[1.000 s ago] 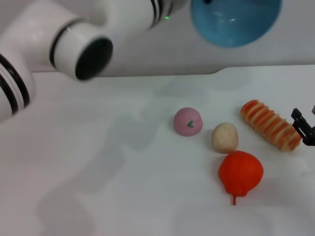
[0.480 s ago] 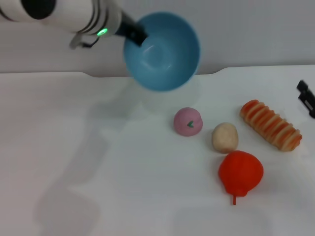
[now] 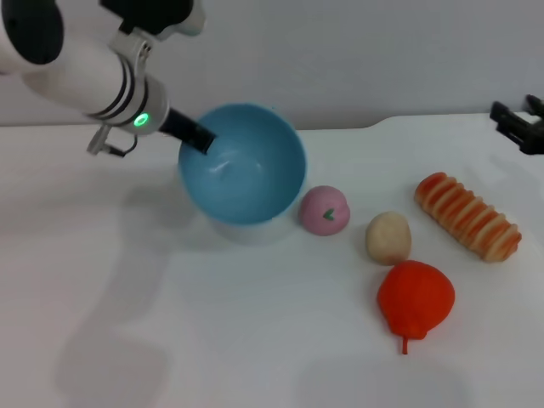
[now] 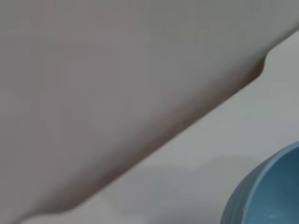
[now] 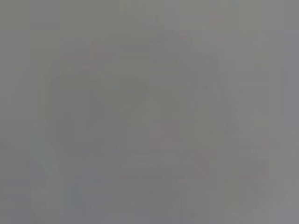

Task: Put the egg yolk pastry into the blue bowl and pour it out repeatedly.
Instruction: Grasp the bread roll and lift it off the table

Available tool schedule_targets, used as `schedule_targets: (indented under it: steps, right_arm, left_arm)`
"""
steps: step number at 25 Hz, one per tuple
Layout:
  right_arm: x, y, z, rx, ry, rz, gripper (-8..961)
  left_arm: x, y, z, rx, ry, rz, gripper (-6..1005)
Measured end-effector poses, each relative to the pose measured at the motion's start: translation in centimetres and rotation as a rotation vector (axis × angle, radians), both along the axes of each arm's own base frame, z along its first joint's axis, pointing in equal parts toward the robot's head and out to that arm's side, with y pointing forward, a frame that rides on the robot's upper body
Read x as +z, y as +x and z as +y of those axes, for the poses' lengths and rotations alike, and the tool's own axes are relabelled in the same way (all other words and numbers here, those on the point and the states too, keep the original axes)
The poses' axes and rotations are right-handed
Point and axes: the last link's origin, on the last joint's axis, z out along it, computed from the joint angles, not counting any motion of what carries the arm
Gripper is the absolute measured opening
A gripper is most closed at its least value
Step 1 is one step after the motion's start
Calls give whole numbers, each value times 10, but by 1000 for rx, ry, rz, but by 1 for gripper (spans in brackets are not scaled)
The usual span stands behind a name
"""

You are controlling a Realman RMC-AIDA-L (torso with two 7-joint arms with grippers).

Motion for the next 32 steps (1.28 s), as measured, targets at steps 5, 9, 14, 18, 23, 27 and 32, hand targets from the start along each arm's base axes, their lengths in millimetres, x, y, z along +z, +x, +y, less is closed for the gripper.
schedule_targets:
  steps: [5, 9, 14, 18, 23, 27, 32]
  right_arm:
    - [3, -24, 21, -94, -170, -57, 524]
    - [1, -40, 32, -172, -306, -49, 524]
    - [4, -62, 39, -205, -470, 67, 524]
    - [-2, -58, 43, -312, -592, 115, 524]
    - [-15, -50, 40, -410, -688, 142, 523]
    - [-18, -48, 37, -431, -704, 159, 523]
    - [-28, -40, 35, -484, -714, 166, 523]
  left_arm:
    - [1, -17, -7, 82, 16, -40, -1]
    - [0, -20, -9, 103, 26, -53, -2]
    - [-2, -20, -8, 98, 41, -68, -2]
    - [0, -17, -5, 81, 59, -74, -1]
    - [1, -12, 0, 49, 81, -70, -1]
    - [0, -8, 2, 29, 86, -65, -2]
    - [0, -6, 3, 21, 81, -57, -2]
